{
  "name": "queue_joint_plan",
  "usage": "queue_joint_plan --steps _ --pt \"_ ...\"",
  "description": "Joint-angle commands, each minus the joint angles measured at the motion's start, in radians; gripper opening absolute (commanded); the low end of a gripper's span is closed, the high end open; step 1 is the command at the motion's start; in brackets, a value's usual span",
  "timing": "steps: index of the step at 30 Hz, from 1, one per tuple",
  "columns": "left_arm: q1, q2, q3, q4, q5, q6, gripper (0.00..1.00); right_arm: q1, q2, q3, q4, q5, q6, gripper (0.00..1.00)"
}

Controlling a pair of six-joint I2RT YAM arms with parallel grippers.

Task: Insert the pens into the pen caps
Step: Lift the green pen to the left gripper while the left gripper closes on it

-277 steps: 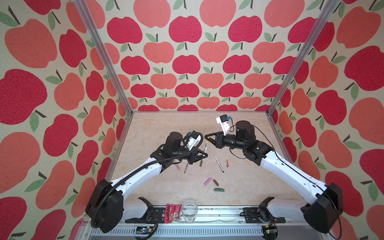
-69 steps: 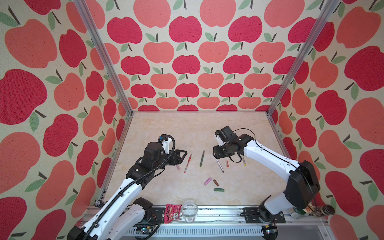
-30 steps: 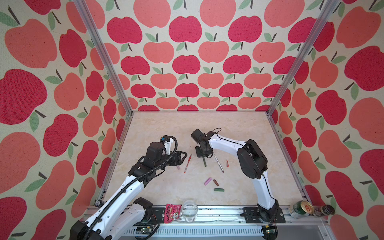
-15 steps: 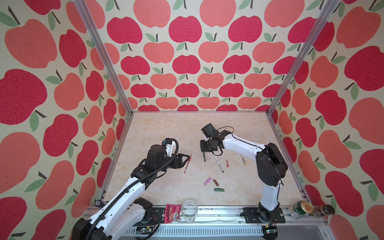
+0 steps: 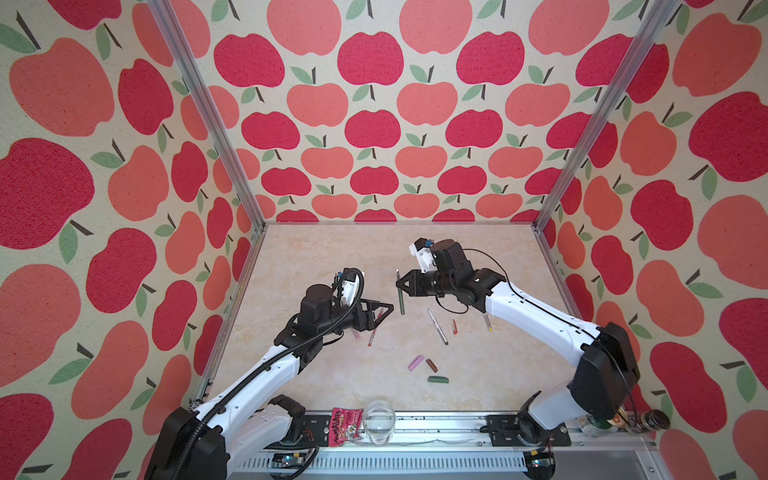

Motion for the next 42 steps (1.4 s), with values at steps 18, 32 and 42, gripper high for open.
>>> queue_joint_plan --steps 18,32,42 --pt "-0.059 0.135 0.054 0.149 -0.004 -0.060 0.47 0.054 -0.105 -0.087 0.164 -0.068 0.028 0.13" --pt "-0.060 0.118 0.057 0.123 -0.030 -0.055 0.02 0.059 -0.117 -0.072 0.121 -0.045 0.002 0.16" --pt "-0.037 0.004 0.097 -0.170 -0.048 0.030 0.00 0.062 -0.240 -0.055 -0.278 0.085 -0.087 0.43"
